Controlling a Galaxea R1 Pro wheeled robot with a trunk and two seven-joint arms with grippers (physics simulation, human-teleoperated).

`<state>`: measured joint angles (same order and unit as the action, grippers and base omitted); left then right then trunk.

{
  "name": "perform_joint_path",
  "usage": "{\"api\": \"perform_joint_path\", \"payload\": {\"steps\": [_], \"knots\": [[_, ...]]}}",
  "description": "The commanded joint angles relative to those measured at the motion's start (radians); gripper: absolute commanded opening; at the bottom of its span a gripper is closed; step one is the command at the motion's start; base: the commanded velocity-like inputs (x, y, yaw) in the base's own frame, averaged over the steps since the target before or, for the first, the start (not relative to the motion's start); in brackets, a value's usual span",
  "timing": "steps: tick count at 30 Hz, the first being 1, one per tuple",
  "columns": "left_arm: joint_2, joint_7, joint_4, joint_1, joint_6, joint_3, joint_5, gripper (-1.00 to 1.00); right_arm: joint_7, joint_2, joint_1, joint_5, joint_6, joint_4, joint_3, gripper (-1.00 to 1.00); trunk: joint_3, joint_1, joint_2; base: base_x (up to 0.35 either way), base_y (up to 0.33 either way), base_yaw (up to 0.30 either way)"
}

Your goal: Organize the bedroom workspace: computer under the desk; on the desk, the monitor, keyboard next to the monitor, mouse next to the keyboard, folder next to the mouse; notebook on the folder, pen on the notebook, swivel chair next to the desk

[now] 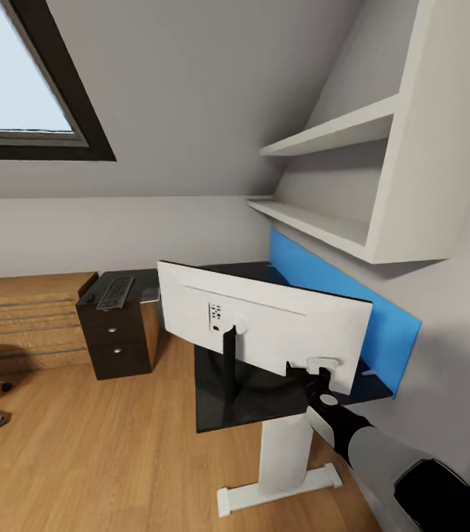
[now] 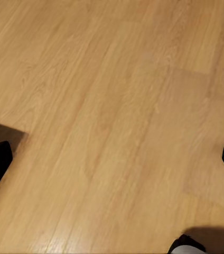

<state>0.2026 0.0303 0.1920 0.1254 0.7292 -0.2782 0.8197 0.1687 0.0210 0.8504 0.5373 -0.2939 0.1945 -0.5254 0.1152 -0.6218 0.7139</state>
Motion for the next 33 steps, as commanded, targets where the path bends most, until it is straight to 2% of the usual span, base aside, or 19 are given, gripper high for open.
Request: {"api": "perform_joint_path", "payload": {"steps": [1,7,12,19,27,33], "knots": [[0.001,-0.004,0.003,0.001,0.002,-0.008,0.009,1.0,0.005,0.0,0.001,0.006,-0.003,0.0,-0.01,1.0,0.001,-0.001,0.001,0.138,-0.191,0.108],[-0.007,-0.017,0.003,0.0,0.002,-0.009,0.008,1.0,0.006,0.0,0.001,0.006,-0.004,0.002,-0.01,1.0,0.0,-0.001,0.001,0.042,-0.079,0.06],[-0.008,-0.018,0.003,0.0,0.001,-0.009,0.007,1.0,0.007,0.001,0.001,0.006,-0.004,0.002,-0.011,1.0,0.003,-0.001,0.001,0.034,-0.256,0.222],[-0.009,-0.019,0.003,0.0,0.001,-0.009,0.007,1.0,0.007,0.001,0.001,0.006,-0.004,0.002,-0.01,1.0,0.011,-0.001,0.001,0.214,-0.155,0.155],[-0.01,-0.02,0.003,0.0,0.001,-0.01,0.005,1.0,0.007,0.001,0.001,0.006,-0.004,0.001,-0.01,1.0,0.023,-0.001,0.001,0.027,-0.042,0.102],[-0.013,-0.021,0.003,0.0,0.0,-0.01,0.003,1.0,0.007,0.001,0.001,0.006,-0.004,0.001,-0.011,1.0,0.031,-0.001,0.001,0.001,-0.264,0.096]]}}
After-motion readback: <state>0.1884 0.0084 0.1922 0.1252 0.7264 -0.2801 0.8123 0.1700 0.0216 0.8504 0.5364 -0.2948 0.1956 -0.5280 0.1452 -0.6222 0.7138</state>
